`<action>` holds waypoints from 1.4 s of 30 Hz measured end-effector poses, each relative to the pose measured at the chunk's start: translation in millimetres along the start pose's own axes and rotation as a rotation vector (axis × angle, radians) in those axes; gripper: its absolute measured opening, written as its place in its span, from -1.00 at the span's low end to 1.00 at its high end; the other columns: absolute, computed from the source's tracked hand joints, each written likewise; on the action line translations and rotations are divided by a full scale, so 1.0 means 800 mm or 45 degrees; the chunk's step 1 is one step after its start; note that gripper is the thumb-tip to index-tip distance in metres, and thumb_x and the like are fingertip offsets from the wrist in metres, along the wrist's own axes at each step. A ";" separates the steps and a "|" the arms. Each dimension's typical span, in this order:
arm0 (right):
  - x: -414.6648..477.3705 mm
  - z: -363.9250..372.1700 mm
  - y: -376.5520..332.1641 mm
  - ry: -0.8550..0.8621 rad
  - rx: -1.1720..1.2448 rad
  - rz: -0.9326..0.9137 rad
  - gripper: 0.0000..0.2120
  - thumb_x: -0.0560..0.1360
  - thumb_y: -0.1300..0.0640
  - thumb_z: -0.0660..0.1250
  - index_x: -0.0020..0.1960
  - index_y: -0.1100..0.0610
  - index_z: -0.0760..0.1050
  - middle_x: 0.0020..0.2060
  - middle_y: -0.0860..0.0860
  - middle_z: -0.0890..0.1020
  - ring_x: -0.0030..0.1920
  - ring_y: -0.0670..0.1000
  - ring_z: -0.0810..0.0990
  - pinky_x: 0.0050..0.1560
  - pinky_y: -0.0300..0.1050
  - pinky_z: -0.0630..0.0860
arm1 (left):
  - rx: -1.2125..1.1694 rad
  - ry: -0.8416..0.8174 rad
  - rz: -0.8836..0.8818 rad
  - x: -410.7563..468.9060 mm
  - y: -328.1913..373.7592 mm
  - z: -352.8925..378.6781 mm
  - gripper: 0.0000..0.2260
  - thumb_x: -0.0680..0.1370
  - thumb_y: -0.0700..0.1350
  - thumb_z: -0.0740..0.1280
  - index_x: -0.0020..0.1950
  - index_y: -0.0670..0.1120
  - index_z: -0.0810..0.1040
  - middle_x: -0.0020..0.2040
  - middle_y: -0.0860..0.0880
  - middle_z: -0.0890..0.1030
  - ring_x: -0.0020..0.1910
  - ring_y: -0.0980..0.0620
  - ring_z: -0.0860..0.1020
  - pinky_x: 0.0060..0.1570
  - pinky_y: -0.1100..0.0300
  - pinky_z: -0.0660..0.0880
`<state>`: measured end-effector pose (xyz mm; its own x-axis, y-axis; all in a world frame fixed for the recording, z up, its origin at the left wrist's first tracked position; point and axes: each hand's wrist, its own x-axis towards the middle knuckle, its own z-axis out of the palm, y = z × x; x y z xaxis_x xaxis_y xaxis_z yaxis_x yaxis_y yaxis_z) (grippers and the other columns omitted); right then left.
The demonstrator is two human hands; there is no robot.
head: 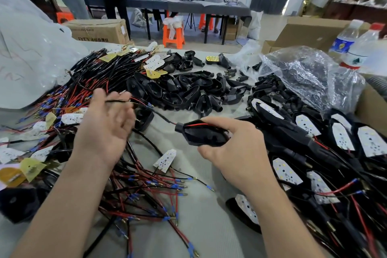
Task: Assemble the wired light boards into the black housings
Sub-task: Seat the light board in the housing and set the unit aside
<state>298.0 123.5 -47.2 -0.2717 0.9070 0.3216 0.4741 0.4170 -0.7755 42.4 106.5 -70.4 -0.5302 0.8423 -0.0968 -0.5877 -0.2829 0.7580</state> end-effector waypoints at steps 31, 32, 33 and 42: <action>0.005 0.021 0.017 0.139 0.074 0.228 -0.76 0.32 0.13 0.56 -0.08 -0.09 0.60 -0.13 -0.14 0.63 -0.08 -0.11 0.61 -0.06 -0.24 0.51 | 0.619 -0.685 -0.313 -0.046 -0.073 0.049 -0.80 0.50 -0.08 0.39 0.04 -0.01 0.77 0.01 -0.24 0.66 -0.03 -0.05 0.70 -0.07 0.16 0.65; 0.006 0.019 0.017 0.013 0.210 0.302 -0.71 0.38 0.19 0.53 0.01 -0.08 0.55 -0.10 -0.10 0.66 -0.07 -0.05 0.65 -0.02 -0.15 0.57 | 0.628 -0.719 -0.312 -0.046 -0.071 0.048 -0.82 0.49 -0.07 0.43 0.05 0.00 0.76 0.03 -0.17 0.72 -0.04 -0.03 0.72 -0.07 0.16 0.65; 0.006 0.018 0.015 -0.126 0.423 0.399 -0.67 0.43 0.25 0.48 0.08 -0.06 0.51 -0.09 -0.03 0.69 -0.10 0.02 0.70 -0.06 -0.06 0.63 | 0.637 -0.725 -0.299 -0.045 -0.070 0.047 -0.82 0.48 -0.08 0.49 0.07 0.00 0.75 0.06 -0.12 0.74 -0.04 -0.03 0.72 -0.07 0.16 0.65; 0.010 0.006 0.024 -0.322 0.407 0.507 -0.87 0.36 0.21 0.56 -0.17 0.04 0.64 -0.27 0.00 0.73 -0.33 -0.07 0.66 -0.30 -0.24 0.54 | 0.084 0.122 -0.067 -0.018 -0.051 0.041 -0.80 0.70 -0.08 0.27 0.17 -0.20 0.57 -0.24 -0.10 0.72 -0.30 0.03 0.70 -0.30 0.26 0.62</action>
<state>300.7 138.3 -61.9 -0.3344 0.9321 -0.1390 0.3146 -0.0286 -0.9488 94.0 121.1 -79.3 -0.5574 0.8067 -0.1964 -0.5765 -0.2058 0.7908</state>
